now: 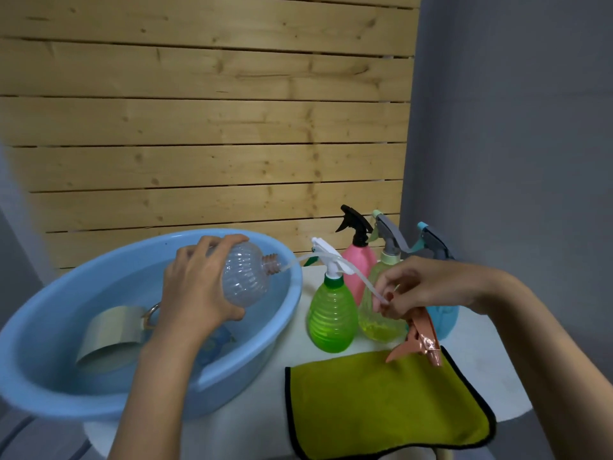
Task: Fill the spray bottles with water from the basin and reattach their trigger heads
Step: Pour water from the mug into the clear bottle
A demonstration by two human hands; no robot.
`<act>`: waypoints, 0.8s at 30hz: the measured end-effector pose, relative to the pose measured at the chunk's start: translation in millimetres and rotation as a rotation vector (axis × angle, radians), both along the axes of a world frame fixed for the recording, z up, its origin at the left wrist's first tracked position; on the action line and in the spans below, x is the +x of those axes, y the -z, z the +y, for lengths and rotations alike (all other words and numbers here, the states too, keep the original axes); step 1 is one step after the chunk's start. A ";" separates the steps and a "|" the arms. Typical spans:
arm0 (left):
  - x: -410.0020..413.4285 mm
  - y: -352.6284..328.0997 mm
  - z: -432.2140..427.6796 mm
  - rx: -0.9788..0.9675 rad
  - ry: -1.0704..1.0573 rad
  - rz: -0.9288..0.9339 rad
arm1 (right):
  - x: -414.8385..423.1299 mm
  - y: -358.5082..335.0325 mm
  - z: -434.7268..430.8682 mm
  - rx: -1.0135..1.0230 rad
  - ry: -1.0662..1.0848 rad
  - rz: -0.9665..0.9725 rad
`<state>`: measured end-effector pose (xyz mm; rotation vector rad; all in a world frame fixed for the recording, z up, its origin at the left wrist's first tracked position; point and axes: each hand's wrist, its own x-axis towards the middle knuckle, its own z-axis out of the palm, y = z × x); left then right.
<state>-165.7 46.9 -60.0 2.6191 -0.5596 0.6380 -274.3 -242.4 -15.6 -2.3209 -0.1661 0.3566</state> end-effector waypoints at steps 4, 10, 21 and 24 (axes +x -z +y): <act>1.4 -0.1 1.6 0.019 -0.030 0.009 | -7.5 5.9 -14.4 -0.004 -0.008 0.039; 0.6 -0.4 0.5 0.001 -0.021 0.006 | 0.8 27.4 -18.1 -0.085 -0.069 0.215; 1.7 2.3 0.8 -0.032 -0.010 -0.001 | 23.3 70.3 -14.9 -0.243 -0.021 0.331; 1.2 1.7 0.6 -0.042 -0.005 0.007 | 27.9 77.4 -15.7 -0.311 0.002 0.316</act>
